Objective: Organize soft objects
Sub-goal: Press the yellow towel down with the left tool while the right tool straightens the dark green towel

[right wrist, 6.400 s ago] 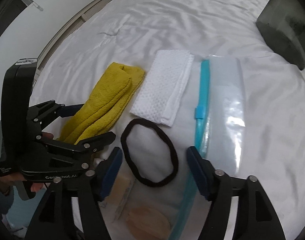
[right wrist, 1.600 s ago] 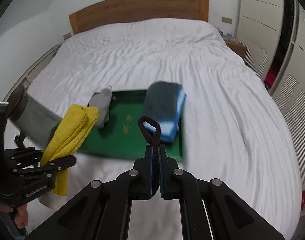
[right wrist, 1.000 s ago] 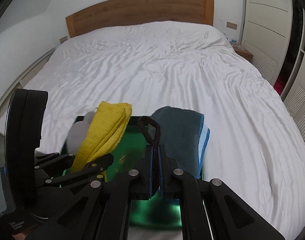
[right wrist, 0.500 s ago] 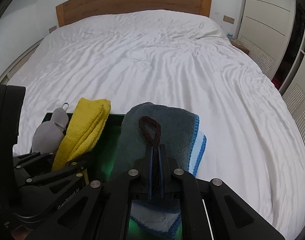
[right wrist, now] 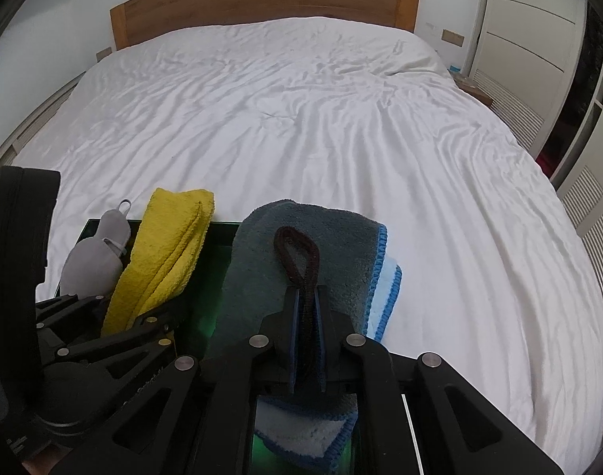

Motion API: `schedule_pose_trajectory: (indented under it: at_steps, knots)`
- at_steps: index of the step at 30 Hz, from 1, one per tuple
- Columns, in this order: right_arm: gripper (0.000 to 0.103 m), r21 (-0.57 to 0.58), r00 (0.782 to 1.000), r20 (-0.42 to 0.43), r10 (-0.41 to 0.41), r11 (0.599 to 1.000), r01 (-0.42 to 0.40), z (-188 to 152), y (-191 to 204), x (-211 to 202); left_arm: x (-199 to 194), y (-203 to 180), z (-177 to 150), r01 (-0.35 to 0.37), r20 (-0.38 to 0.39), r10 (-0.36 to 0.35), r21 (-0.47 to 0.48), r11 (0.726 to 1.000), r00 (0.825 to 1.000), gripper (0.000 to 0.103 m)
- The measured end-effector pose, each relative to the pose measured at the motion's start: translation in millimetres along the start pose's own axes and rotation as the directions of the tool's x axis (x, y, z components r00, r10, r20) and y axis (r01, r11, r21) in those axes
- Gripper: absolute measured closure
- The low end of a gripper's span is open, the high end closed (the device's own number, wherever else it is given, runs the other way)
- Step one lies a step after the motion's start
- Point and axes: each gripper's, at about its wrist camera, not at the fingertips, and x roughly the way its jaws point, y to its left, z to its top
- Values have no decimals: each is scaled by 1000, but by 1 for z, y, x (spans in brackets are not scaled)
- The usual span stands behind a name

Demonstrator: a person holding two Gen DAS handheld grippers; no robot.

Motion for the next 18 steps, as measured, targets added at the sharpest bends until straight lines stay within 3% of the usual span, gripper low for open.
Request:
schedule_pose_trajectory:
  at_steps: [10,14,18]
  knots:
    - [95,-8,1000,-8,-7,1000,7,-3,-1,-3,2,1,-1,-15,3,15,10,1000,1000,71]
    - [87,-10,1000,-9,-1,1000,1,-2,-1,-2,-1,0,-2,-35,21,34,28,999,999,54]
    - [83,-15,1000,-14,2,1000,-2,-3,0,-2,-1,2,-1,-39,19,38,25,999,999,54]
